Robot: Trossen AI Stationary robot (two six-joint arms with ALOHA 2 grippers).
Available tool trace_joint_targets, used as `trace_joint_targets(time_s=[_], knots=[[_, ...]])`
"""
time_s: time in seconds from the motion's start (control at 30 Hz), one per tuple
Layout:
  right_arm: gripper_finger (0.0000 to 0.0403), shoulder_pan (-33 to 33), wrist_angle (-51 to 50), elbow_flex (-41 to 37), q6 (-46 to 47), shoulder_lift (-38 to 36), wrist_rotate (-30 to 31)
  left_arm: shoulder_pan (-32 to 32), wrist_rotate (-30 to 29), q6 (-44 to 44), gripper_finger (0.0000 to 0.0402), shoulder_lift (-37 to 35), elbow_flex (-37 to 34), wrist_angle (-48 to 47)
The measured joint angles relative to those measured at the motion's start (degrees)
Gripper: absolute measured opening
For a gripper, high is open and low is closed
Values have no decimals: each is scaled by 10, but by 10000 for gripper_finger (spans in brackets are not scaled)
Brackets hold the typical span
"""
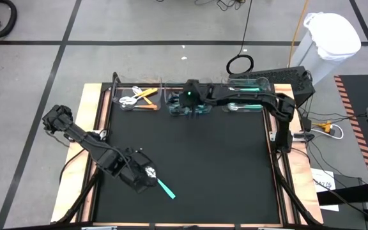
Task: Sort silverware by color (type)
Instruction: Put the light blue spoon into the middle transparent bin, then put the light green spoon into the right transparent bin
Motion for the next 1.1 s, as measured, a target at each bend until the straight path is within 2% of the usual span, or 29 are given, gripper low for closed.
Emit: trace_joint_targets(time_s=[0.1,0.17,0.27,0.37,0.47,0.57,0.73,0.83,0.9,1.1], knots=[[104,-19,4,0,4,-2,-3,-11,-68,81,171,0,0,44],[137,-26,4,0,10,-2,-1,-14,-91,160,171,1,0,72],[180,-28,-2,0,69,-7,38,-11,-95,259,171,6,-4,95],[205,-22,-26,0,159,-31,74,-8,-82,338,171,8,-32,129],[210,-21,-78,0,254,-70,48,-1,-22,383,171,9,-87,187],[206,-21,-109,0,296,-118,13,6,36,393,171,9,-154,271],[195,-21,-144,1,317,-199,-20,14,25,414,171,10,-244,398],[191,-19,-177,1,334,-232,-21,18,35,487,171,11,-275,454],[189,-18,-199,1,346,-250,-20,20,37,524,171,19,-290,476],[186,-10,-259,1,376,-280,-20,41,40,536,171,45,-332,506]])
